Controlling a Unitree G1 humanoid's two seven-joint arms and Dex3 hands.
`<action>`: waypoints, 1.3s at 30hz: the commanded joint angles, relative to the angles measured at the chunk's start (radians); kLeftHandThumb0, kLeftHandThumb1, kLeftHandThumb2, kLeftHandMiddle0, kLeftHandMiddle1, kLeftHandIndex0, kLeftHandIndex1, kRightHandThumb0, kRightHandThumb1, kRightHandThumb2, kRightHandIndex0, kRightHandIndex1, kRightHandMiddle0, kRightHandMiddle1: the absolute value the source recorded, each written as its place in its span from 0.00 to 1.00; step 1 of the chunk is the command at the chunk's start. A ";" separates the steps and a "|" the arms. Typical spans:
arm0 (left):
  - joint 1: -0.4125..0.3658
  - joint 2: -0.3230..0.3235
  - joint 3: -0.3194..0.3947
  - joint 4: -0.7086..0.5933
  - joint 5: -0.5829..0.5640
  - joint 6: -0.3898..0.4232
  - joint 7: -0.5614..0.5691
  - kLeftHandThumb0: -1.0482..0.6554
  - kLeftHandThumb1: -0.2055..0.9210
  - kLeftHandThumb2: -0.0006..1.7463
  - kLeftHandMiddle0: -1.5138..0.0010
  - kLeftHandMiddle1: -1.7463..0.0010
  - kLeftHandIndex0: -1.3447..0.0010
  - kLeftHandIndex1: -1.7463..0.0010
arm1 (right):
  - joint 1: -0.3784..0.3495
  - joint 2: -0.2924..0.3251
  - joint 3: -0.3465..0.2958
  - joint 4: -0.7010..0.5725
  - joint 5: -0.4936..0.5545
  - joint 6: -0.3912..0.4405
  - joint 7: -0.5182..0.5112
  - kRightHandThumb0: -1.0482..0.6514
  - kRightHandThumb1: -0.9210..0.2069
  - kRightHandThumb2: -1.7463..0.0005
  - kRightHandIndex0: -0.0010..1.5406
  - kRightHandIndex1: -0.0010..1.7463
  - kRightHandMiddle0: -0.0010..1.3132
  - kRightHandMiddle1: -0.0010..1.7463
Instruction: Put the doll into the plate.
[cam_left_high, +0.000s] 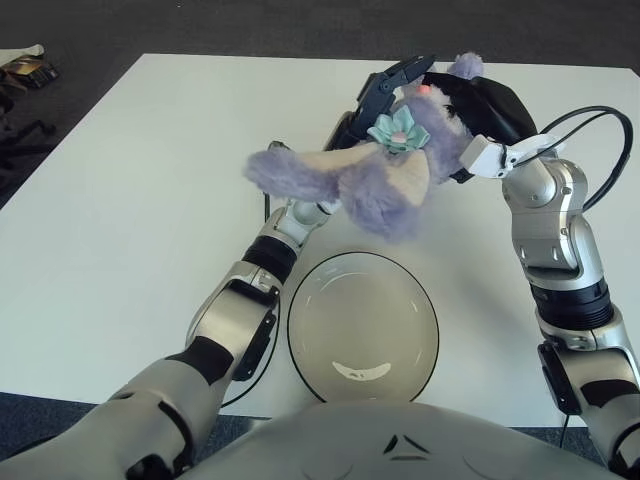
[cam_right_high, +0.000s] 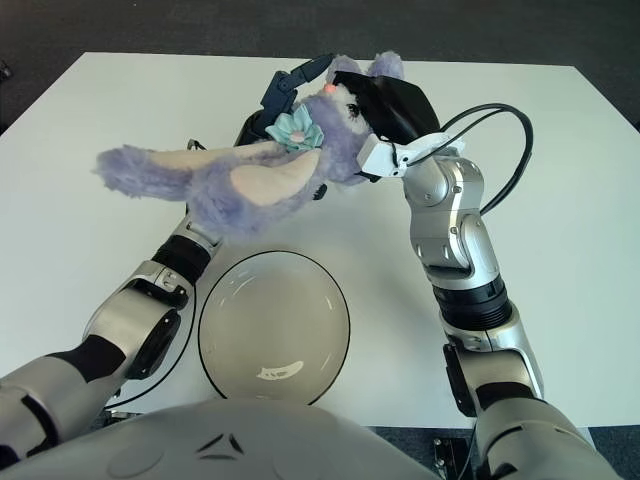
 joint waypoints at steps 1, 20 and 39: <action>0.012 -0.020 -0.022 -0.046 0.001 0.022 -0.039 0.11 0.74 0.38 0.97 0.60 1.00 0.50 | 0.066 0.061 -0.025 -0.093 0.071 -0.003 -0.031 0.94 0.71 0.11 0.50 1.00 0.74 1.00; -0.017 -0.032 -0.050 -0.052 0.035 0.031 -0.078 0.14 0.63 0.44 0.93 0.32 0.97 0.20 | 0.035 -0.025 -0.054 0.149 0.172 -0.265 -0.076 0.95 0.72 0.10 0.51 1.00 0.73 1.00; -0.029 -0.060 -0.030 -0.022 -0.065 0.047 -0.150 0.53 0.43 0.71 0.64 0.00 0.52 0.14 | 0.035 -0.027 -0.060 0.164 0.177 -0.290 -0.079 0.94 0.72 0.10 0.51 1.00 0.73 1.00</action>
